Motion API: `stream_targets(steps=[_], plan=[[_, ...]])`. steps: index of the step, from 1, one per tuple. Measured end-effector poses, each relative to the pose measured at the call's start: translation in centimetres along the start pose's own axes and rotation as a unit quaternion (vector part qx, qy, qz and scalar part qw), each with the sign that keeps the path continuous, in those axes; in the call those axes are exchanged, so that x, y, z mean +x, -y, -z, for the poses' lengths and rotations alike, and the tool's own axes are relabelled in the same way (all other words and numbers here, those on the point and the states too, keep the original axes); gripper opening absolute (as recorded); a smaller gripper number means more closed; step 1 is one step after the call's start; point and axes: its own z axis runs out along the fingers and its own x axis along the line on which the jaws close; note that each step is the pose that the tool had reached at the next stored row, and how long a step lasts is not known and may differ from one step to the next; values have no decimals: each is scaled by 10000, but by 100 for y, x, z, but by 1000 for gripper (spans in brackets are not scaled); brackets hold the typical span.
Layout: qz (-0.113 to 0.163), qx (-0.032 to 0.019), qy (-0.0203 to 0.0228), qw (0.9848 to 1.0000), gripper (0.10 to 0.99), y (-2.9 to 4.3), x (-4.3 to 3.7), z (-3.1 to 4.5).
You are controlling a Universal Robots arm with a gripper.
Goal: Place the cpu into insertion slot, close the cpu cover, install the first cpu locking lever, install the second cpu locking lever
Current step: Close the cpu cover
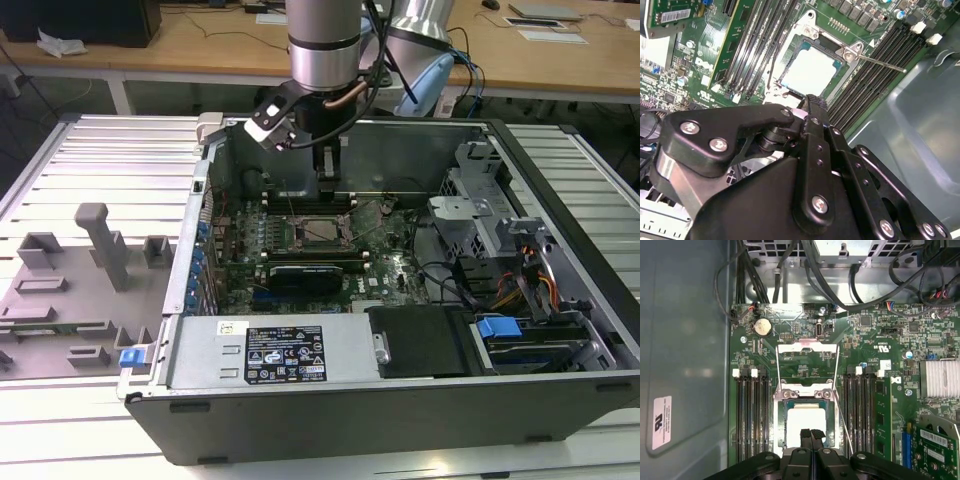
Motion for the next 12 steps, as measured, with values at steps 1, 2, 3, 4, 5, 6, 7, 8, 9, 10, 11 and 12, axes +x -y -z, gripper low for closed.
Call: stream_targets(steps=[1, 2, 3, 4, 5, 6, 7, 8, 9, 10, 11, 12], plan=[[-1, 0, 0, 10000, 106, -8, 0, -1], [-1, 0, 0, 10000, 106, -20, 0, -2], [0, 0, 0, 10000, 106, -32, 0, -3], [0, 0, 0, 10000, 106, -39, 0, -4], [0, 0, -1, 10000, 106, -45, 0, -4], [0, 0, 0, 10000, 106, -59, 1, -5], [0, 0, -1, 10000, 106, -74, 1, -7], [0, 0, 0, 10000, 106, -84, 1, -8], [0, 0, 0, 10000, 106, -92, 1, -9], [0, 0, 0, 10000, 106, -103, 1, -9], [0, 0, 0, 10000, 106, -110, 1, -10], [-1, 0, 0, 10000, 106, -126, 1, -12]])
